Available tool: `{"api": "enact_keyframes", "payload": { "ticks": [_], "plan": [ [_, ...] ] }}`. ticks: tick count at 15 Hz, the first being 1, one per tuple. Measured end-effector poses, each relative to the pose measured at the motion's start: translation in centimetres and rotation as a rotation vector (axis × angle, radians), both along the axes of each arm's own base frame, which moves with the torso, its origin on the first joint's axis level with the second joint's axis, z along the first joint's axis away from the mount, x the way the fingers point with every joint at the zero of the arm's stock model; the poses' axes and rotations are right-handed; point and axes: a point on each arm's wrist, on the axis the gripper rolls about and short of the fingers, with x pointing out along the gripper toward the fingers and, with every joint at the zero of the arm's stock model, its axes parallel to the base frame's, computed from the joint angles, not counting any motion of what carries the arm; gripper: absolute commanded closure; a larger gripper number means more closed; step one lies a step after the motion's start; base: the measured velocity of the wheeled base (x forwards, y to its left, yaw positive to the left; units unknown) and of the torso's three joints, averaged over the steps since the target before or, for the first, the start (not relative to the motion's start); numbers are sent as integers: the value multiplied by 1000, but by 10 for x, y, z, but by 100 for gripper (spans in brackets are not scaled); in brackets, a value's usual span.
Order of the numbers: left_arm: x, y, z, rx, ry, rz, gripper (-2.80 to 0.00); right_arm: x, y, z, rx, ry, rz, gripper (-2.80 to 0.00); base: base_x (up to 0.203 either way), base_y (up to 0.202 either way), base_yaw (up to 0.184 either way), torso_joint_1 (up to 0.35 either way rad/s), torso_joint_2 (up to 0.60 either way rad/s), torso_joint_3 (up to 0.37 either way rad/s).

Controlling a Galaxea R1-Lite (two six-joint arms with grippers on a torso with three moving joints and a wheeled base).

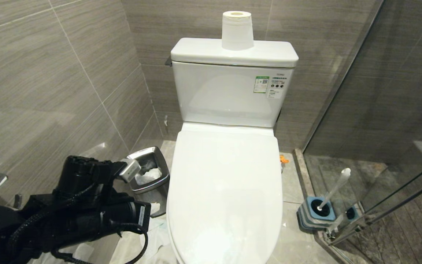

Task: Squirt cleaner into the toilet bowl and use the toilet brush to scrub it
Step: Use the left hand to lift the toilet lid slightly

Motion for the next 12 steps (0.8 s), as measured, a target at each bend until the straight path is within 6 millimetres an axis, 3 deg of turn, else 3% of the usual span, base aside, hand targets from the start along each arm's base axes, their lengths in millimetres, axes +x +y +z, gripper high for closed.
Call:
{"api": "enact_keyframes", "payload": {
  "ticks": [6,12],
  "plan": [
    [6,-4,-2,-228,141,46,0,0,0,0,0,0,0,0,0,0,0,0,0,0],
    [12,15,-7,-360,246,-48,0,0,0,0,0,0,0,0,0,0,0,0,0,0]
  ]
}}
